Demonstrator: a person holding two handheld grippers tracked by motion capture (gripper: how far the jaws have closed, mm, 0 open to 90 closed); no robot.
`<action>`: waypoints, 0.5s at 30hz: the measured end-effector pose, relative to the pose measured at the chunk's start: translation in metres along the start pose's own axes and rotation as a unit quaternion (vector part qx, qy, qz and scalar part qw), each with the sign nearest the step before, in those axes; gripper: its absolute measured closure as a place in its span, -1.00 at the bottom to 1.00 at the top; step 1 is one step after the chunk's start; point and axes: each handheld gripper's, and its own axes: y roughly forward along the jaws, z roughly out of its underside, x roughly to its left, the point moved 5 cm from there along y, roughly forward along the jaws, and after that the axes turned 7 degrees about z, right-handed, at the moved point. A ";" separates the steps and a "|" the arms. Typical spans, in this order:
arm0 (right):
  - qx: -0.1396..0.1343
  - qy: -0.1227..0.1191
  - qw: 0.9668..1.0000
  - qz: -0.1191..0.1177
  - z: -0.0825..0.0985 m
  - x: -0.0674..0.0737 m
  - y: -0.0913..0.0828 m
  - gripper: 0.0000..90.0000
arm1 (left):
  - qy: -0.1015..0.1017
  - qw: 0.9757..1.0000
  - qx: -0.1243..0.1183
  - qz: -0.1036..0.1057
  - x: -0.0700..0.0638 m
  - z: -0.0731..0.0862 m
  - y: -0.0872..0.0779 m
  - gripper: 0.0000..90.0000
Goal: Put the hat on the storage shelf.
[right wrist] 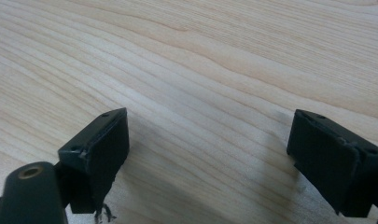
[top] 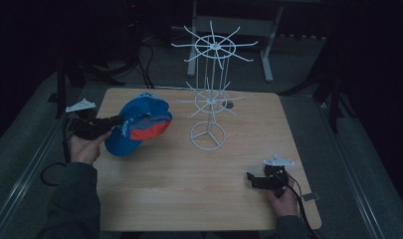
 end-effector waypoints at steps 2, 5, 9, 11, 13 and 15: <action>0.000 0.000 1.000 0.000 0.000 0.000 0.000 -0.72 | -0.005 1.000 -0.008 0.002 0.000 -0.001 -0.002 0.98; 0.000 0.000 1.000 0.000 0.000 0.000 0.000 -0.72 | -0.009 1.000 -0.014 0.004 0.000 -0.002 -0.003 0.98; 0.000 0.000 1.000 0.000 0.000 0.000 0.000 -0.72 | -0.019 0.999 -0.026 0.005 0.001 -0.005 -0.006 0.98; 0.000 0.000 1.000 0.000 0.000 0.000 0.000 -0.72 | -0.022 0.999 -0.032 0.006 0.001 -0.006 -0.007 0.98; 0.000 0.000 1.000 0.000 0.000 0.000 0.000 -0.72 | -0.023 0.999 -0.036 0.006 0.000 -0.008 -0.008 0.98; 0.000 0.000 1.000 0.000 0.000 0.000 0.000 -0.72 | -0.025 0.999 -0.040 0.004 -0.001 -0.010 -0.010 0.98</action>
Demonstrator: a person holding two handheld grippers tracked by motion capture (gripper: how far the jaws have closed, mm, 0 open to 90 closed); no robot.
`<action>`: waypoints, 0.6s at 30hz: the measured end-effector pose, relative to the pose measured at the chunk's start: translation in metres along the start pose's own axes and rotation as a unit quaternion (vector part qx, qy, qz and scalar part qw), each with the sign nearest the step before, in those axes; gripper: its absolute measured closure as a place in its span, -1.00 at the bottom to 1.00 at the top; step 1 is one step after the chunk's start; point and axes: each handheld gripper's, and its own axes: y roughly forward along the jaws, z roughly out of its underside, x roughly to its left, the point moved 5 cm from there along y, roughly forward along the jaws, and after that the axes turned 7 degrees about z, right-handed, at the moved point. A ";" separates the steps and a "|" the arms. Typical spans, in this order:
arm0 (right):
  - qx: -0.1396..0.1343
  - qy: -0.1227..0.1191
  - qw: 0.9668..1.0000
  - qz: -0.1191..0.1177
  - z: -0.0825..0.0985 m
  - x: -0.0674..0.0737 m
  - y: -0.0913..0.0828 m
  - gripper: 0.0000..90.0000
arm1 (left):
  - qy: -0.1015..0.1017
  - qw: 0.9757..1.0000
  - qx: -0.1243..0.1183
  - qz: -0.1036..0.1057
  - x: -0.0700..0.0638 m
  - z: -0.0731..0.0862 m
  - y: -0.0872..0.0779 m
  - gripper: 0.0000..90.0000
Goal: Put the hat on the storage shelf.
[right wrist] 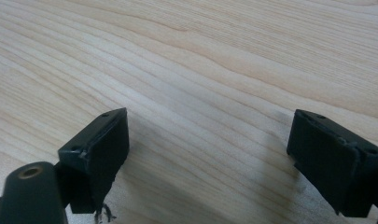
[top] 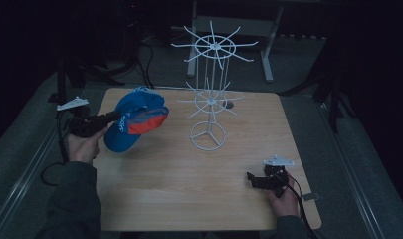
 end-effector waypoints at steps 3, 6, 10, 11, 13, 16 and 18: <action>0.000 0.000 1.000 0.000 0.000 0.000 0.000 -0.72 | -0.002 1.000 -0.007 0.002 -0.002 -0.003 -0.001 0.98; 0.000 0.000 1.000 0.000 0.000 0.000 0.000 -0.72 | -0.004 1.000 -0.017 0.002 -0.005 -0.009 -0.004 0.98; 0.000 0.000 1.000 0.000 0.000 0.000 0.000 -0.72 | -0.005 1.000 -0.023 0.002 -0.007 -0.015 -0.005 0.98; 0.000 0.000 1.000 0.000 0.000 0.000 0.000 -0.72 | -0.006 1.000 -0.025 0.003 -0.008 -0.016 -0.005 0.98; 0.000 0.000 1.000 0.000 0.000 0.000 0.000 -0.72 | -0.007 1.000 -0.027 0.002 -0.009 -0.019 -0.006 0.98; 0.000 0.000 1.000 0.000 0.000 0.000 0.000 -0.72 | -0.005 1.000 -0.030 0.003 -0.011 -0.022 -0.006 0.98; 0.000 0.000 1.000 0.000 0.000 0.000 0.000 -0.72 | -0.005 0.999 -0.032 0.002 -0.013 -0.025 -0.007 0.98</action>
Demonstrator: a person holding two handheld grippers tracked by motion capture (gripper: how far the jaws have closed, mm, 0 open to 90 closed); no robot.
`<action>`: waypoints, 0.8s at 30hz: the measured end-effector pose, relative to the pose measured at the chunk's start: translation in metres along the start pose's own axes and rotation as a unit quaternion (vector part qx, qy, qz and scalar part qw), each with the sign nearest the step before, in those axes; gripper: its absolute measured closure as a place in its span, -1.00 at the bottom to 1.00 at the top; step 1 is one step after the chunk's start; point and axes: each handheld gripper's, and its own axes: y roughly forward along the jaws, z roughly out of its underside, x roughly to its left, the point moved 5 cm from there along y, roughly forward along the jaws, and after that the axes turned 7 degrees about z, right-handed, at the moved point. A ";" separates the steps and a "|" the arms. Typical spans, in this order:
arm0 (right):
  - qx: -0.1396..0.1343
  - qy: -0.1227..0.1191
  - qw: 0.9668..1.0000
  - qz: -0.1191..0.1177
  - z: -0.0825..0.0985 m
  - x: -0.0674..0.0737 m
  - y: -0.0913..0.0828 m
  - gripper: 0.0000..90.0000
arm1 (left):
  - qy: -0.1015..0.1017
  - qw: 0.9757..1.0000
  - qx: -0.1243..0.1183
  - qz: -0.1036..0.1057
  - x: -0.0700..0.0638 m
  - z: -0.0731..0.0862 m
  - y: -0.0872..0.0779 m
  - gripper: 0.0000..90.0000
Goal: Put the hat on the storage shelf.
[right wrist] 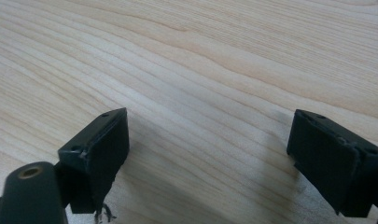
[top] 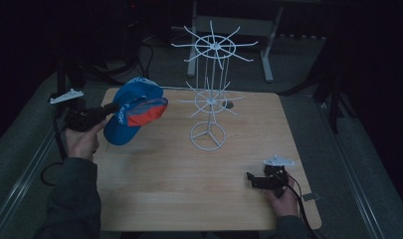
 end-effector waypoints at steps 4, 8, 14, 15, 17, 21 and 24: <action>0.000 0.000 1.000 0.000 0.000 0.000 0.000 -0.72 | 0.001 1.000 -0.001 0.000 -0.002 -0.005 0.000 0.98; 0.000 0.001 1.000 0.000 0.000 0.000 0.000 -0.72 | 0.001 1.000 -0.005 -0.002 -0.004 -0.010 -0.001 0.98; -0.001 0.000 1.000 0.000 0.000 0.000 0.000 -0.72 | -0.003 1.000 -0.011 -0.008 -0.006 -0.017 -0.001 0.98; -0.001 0.000 1.000 0.000 0.000 0.000 0.000 -0.72 | -0.003 1.000 -0.011 -0.009 -0.007 -0.018 -0.002 0.98; -0.001 0.000 1.000 0.000 0.000 0.000 0.000 -0.72 | -0.004 1.000 -0.014 -0.010 -0.008 -0.020 -0.002 0.98; -0.001 0.000 1.000 0.000 0.000 0.000 0.000 -0.72 | -0.008 1.000 -0.022 -0.011 -0.009 -0.024 -0.002 0.98; -0.001 0.000 1.000 0.000 0.000 0.000 0.000 -0.72 | -0.009 1.000 -0.024 -0.014 -0.010 -0.027 -0.002 0.98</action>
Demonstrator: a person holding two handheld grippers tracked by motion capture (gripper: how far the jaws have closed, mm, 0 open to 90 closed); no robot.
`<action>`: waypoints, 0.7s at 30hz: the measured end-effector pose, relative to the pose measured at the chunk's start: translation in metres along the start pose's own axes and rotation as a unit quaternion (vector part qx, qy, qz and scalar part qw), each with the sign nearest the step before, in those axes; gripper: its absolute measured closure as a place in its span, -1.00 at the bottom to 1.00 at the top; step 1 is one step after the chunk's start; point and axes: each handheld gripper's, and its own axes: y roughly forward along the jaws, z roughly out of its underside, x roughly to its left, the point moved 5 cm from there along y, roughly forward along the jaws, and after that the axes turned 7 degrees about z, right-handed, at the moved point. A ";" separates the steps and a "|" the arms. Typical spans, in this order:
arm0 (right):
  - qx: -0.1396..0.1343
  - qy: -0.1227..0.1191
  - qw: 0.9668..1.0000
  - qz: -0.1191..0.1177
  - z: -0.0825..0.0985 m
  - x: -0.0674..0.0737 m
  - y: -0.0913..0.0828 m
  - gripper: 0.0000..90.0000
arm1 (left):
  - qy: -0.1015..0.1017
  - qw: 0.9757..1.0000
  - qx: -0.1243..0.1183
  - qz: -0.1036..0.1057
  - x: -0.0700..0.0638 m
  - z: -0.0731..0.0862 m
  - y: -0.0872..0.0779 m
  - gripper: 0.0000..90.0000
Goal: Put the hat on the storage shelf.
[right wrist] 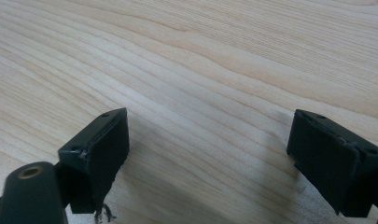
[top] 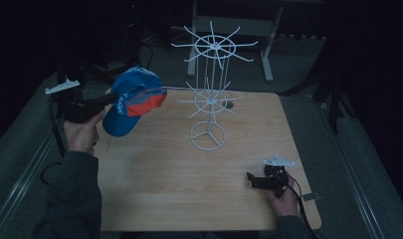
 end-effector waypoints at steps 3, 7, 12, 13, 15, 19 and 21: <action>0.000 0.000 1.000 0.000 0.000 0.000 0.000 -0.72 | -0.001 1.000 -0.003 -0.003 -0.001 -0.003 0.000 0.98; 0.000 0.000 1.000 0.000 0.000 0.000 0.000 -0.72 | 0.002 1.000 -0.004 -0.006 -0.004 -0.007 0.000 0.98; 0.000 0.001 1.000 0.000 0.000 0.000 0.000 -0.72 | 0.004 1.000 -0.007 -0.009 -0.007 -0.011 0.001 0.98; 0.000 0.000 1.000 0.000 0.000 0.000 0.000 -0.72 | 0.005 1.000 -0.008 -0.011 -0.008 -0.013 0.001 0.98; 0.000 0.000 1.000 0.000 0.000 0.000 0.000 -0.72 | 0.007 1.000 -0.008 -0.013 -0.008 -0.014 0.001 0.98; 0.000 0.000 1.000 0.000 0.000 0.000 0.000 -0.72 | 0.006 1.000 -0.011 -0.017 -0.010 -0.019 0.001 0.98; 0.000 0.000 1.000 0.000 0.000 0.000 0.000 -0.72 | 0.005 1.000 -0.012 -0.018 -0.011 -0.021 0.002 0.98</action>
